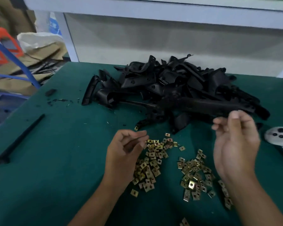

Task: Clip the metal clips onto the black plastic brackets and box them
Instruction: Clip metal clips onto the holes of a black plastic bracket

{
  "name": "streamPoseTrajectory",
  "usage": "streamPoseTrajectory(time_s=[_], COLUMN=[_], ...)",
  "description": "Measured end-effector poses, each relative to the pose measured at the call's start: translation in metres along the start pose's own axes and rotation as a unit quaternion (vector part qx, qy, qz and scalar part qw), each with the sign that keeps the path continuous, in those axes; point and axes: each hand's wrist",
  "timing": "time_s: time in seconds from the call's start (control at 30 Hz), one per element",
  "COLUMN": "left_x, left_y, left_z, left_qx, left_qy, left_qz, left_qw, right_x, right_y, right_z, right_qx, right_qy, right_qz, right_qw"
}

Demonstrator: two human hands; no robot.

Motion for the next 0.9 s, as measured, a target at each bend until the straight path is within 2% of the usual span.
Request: streamPoseTrajectory(time_s=[0.1,0.2,0.3,0.37,0.47,0.57,0.67,0.77,0.9], left_x=[0.0,-0.002,-0.006,-0.007,-0.005,-0.001,0.003,0.004,0.004], left_y=[-0.003,-0.005,-0.004,-0.003,-0.001,-0.002,-0.005,-0.006,-0.006], left_z=[-0.001,-0.003,-0.005,-0.01,-0.009,-0.008,-0.007,-0.009,-0.014], left_qx=[0.023,0.085,0.11,0.167,0.216,0.151,0.07,0.06,0.067], left_qy=[-0.011,-0.001,-0.01,0.025,0.066,0.039,0.005,-0.011,-0.014], left_qz=[0.031,0.049,0.06,0.06,0.074,0.098,0.089,0.081,0.044], left_qw=[0.999,0.995,0.992,0.984,0.971,0.983,0.994,0.995,0.997], right_x=[0.015,0.037,0.053,0.057,0.061,0.069,0.073,0.07,0.062], right_y=[-0.014,-0.027,-0.033,-0.032,-0.029,-0.031,-0.033,-0.031,-0.027], right_z=[-0.005,-0.015,-0.02,-0.022,-0.025,-0.028,-0.031,-0.031,-0.025], right_qx=[-0.078,-0.085,-0.045,-0.016,0.029,0.094,0.1,0.073,0.052], right_qy=[-0.175,-0.273,-0.291,-0.296,-0.336,-0.335,-0.32,-0.326,-0.376], right_qz=[0.051,0.131,0.193,0.199,0.237,0.269,0.236,0.22,0.243], right_qw=[0.98,0.949,0.936,0.934,0.911,0.898,0.912,0.917,0.893])
Point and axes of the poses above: each hand's wrist, its own x-axis away from the middle knuckle, its own y-axis out of the back of the hand, z = x × y
